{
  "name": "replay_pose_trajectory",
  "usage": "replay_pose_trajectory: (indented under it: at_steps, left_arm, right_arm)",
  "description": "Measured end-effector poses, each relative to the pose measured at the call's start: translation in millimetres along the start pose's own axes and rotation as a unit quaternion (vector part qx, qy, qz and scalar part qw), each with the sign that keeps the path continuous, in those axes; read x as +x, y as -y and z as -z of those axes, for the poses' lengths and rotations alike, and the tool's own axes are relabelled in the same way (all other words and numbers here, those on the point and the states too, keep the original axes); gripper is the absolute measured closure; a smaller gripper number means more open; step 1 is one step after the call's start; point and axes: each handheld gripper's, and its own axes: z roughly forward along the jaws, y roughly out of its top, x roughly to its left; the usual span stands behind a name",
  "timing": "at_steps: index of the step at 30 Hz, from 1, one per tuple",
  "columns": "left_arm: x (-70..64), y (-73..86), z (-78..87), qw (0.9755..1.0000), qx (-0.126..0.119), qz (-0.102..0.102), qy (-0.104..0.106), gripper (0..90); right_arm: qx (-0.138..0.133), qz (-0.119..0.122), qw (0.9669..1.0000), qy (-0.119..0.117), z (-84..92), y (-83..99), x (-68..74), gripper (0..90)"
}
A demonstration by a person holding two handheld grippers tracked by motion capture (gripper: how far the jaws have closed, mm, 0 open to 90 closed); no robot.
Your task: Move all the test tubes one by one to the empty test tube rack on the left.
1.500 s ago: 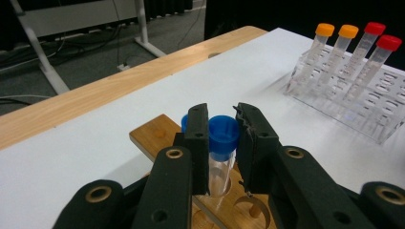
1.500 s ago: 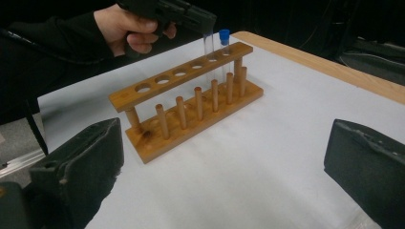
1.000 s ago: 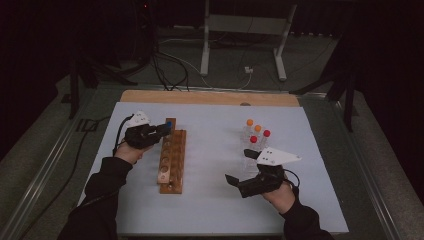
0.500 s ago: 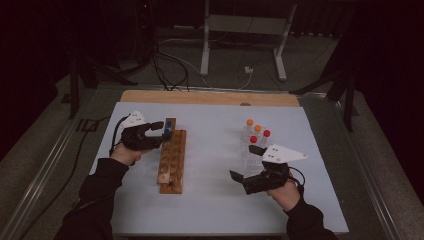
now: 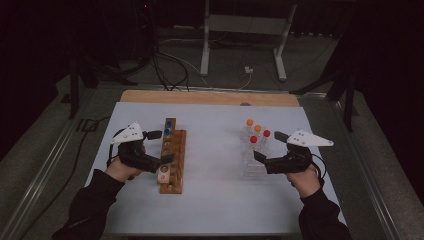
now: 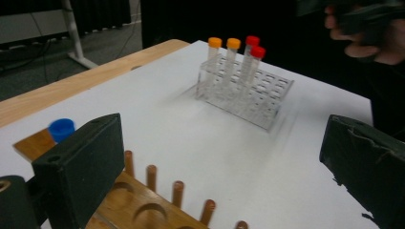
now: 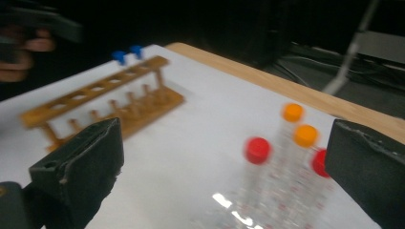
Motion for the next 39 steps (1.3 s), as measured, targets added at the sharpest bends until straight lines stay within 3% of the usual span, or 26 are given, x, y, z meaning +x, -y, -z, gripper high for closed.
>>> replay_pose_trajectory:
  at_steps: [6, 10, 14, 22, 28, 36, 39]
  left_arm:
    - [-6.2, 5.2, 2.2, 0.9999, -0.006, -0.003, 0.008, 2.4]
    - [-7.3, 6.2, 3.4, 0.9999, -0.009, -0.003, 0.007, 2.4]
    - [-6.2, 7.4, 5.0, 0.9999, -0.011, 0.001, 0.01, 2.4]
    - [-5.4, 8.7, 3.7, 1.0, -0.005, 0.001, 0.008, 2.4]
    - [-5.2, 9.3, 3.9, 1.0, -0.005, 0.002, 0.008, 2.4]
    - [-3.3, 11.5, 4.2, 1.0, -0.003, 0.007, 0.005, 2.5]
    - [-3.5, 10.9, 4.2, 1.0, -0.002, 0.006, 0.005, 2.5]
  right_arm:
    - [0.04, -0.019, 0.9989, 0.016, -17.7, 17.6, -14.7, 0.0]
    - [0.051, -0.012, 0.997, 0.056, -24.7, 28.3, -23.0, 14.0]
    - [0.06, -0.021, 0.9954, 0.072, -29.6, 36.2, -34.2, 21.9]
    - [0.077, -0.044, 0.9922, 0.088, -45.7, 46.5, -49.4, 46.4]
    - [0.089, -0.046, 0.9904, 0.096, -56.0, 48.3, -55.4, 57.5]
    - [0.093, -0.044, 0.9903, 0.093, -62.9, 48.8, -55.6, 73.3]
    - [0.09, -0.04, 0.9903, 0.099, -62.1, 47.8, -55.4, 74.4]
